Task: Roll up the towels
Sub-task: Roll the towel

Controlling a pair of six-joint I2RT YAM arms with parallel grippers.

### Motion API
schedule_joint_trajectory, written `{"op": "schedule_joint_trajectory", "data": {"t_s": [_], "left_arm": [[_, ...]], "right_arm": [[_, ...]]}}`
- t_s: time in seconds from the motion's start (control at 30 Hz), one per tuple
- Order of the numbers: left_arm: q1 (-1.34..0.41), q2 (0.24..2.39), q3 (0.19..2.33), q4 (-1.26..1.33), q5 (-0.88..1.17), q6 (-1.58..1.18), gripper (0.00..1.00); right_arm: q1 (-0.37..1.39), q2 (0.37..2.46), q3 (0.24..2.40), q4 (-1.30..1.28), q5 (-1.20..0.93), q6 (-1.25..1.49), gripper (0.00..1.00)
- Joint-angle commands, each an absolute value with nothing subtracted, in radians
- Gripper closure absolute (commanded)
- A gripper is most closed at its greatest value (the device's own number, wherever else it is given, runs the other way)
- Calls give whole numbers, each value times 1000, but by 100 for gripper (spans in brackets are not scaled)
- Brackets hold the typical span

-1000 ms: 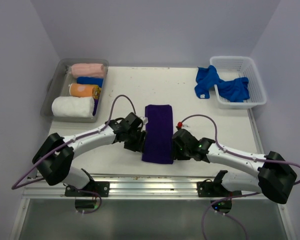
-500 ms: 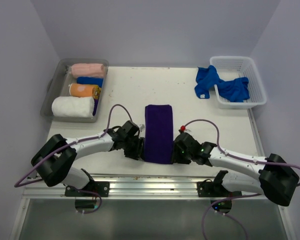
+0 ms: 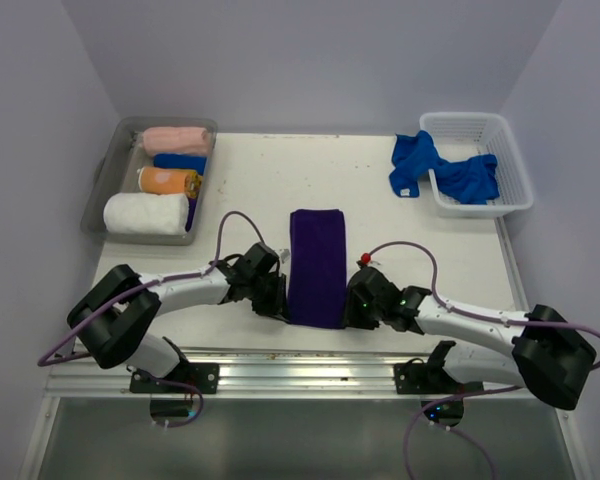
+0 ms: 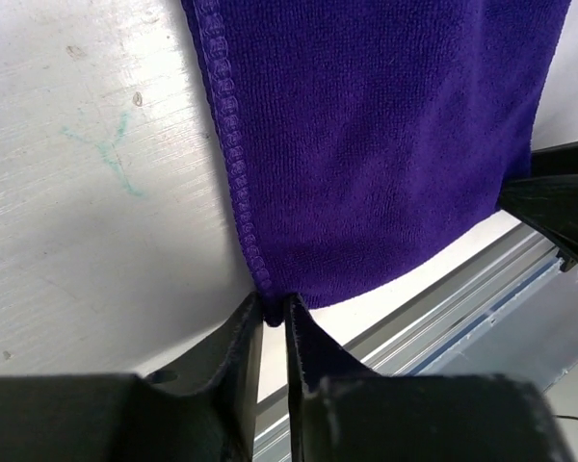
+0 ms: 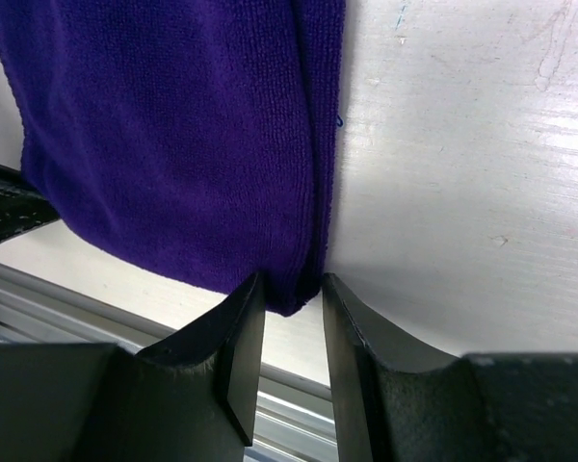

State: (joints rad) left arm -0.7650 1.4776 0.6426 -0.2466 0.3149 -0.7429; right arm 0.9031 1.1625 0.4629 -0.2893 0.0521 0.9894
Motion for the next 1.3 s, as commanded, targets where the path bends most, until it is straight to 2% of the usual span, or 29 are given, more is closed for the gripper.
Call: {"op": "schedule_joint_trajectory", "data": {"t_s": [0.0, 0.17, 0.43, 0.6, 0.63, 0.73, 1.27], "left_arm": [[-764, 1496, 623, -221, 299, -752, 83], [-762, 1499, 614, -215, 299, -756, 94], [-764, 1502, 612, -213, 302, -759, 100], [-764, 1496, 614, -218, 299, -764, 100], [-764, 1493, 614, -219, 301, -762, 100], [-762, 1474, 621, -244, 292, -764, 100], [-758, 1410, 790, -397, 273, -752, 100]], "right_arm": [[910, 1120, 456, -307, 69, 1019, 65], [908, 1078, 439, -313, 64, 1028, 64], [919, 1132, 431, -261, 37, 1022, 67], [927, 1151, 428, -253, 40, 1029, 82], [927, 1140, 434, -256, 46, 1028, 89], [928, 1105, 455, -296, 83, 1026, 100], [927, 1080, 629, -451, 195, 962, 100]]}}
